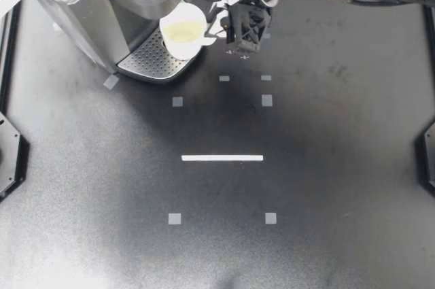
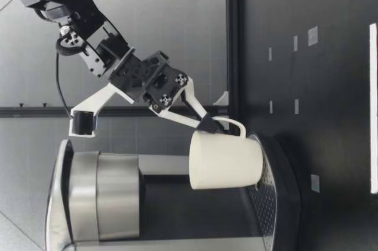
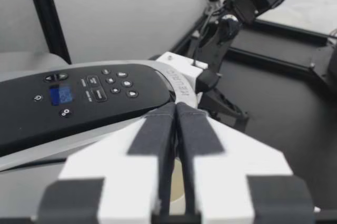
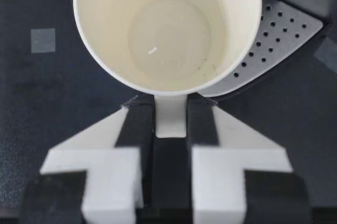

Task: Place the coffee capsule inside the capsule container, then place the cup onto the center of the cup tray.

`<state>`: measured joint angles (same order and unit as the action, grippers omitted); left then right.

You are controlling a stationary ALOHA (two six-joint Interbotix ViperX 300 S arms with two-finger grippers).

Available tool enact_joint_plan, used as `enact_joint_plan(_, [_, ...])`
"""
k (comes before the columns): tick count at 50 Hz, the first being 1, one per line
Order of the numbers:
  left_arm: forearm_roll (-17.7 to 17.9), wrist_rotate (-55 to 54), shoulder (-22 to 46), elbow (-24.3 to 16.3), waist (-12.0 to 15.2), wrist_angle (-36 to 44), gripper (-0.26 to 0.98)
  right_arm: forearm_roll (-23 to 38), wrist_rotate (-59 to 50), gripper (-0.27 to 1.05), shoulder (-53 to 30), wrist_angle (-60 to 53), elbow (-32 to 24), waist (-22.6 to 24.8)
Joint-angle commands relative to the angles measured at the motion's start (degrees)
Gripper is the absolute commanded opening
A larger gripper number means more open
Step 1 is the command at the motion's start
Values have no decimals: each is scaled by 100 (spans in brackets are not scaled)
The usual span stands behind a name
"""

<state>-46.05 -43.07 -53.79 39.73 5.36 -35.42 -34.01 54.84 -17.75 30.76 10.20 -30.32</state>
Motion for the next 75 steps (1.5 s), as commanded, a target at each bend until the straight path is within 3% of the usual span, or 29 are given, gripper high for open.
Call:
enact_joint_plan(1, [-18,-9,35,-62,0,26,11,-26,-9,10,79,-35,-193,26])
enact_joint_plan(47, [-18,-9,0,0,0,-18,11,-26,-26,12,-220,158,-633,88])
enact_joint_plan(54, [-18,-9,0,0,0,-18,11,-26,-70,25,-229,141,-659,88])
enact_joint_plan(64, [-18,-18,0,9,0,-26,11,-26,-167,60,-202,114,-659,88])
enact_joint_plan(75, [-18,-26,0,9,0,-18,11,-26,-167,62,-123,141,-606,88])
